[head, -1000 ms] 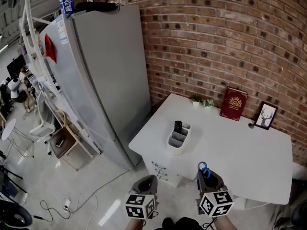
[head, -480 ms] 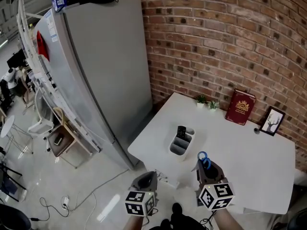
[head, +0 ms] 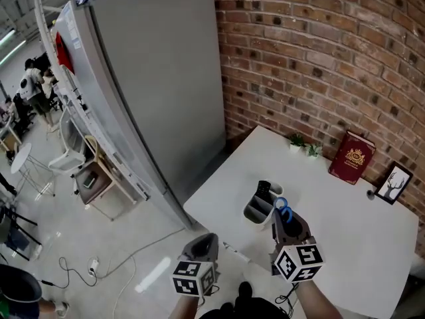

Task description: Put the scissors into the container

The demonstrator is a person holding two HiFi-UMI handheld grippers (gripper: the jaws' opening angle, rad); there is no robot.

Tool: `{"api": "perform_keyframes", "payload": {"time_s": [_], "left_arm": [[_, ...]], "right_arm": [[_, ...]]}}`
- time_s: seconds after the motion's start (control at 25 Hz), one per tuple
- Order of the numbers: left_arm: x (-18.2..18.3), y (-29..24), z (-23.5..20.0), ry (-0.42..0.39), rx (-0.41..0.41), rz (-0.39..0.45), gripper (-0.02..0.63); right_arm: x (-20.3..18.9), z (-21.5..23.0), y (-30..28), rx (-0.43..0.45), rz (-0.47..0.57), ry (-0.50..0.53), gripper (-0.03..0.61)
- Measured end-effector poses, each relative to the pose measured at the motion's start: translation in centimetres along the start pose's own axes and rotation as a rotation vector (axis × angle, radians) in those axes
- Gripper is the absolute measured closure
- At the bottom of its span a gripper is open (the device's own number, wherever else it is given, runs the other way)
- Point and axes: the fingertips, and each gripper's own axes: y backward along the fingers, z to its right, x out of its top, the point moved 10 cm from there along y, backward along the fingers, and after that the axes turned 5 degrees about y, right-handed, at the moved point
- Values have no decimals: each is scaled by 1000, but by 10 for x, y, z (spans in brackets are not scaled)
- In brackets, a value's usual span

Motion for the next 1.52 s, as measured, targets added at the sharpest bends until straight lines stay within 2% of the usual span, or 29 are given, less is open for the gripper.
{"api": "perform_keyframes", "payload": {"time_s": [0.2, 0.56, 1.04, 1.52], "left_arm": [[0, -1, -11, 37, 66, 3, 591], [-3, -2, -23, 78, 152, -4, 591], [-12, 3, -31, 115, 199, -12, 592], [-16, 0, -29, 125, 200, -23, 592]], "right_arm": [[-2, 1, -28, 58, -7, 10, 529], [-20, 10, -63, 121, -33, -31, 529], [-61, 13, -89, 124, -135, -23, 529], [-86, 14, -87, 116, -237, -3, 528]]}}
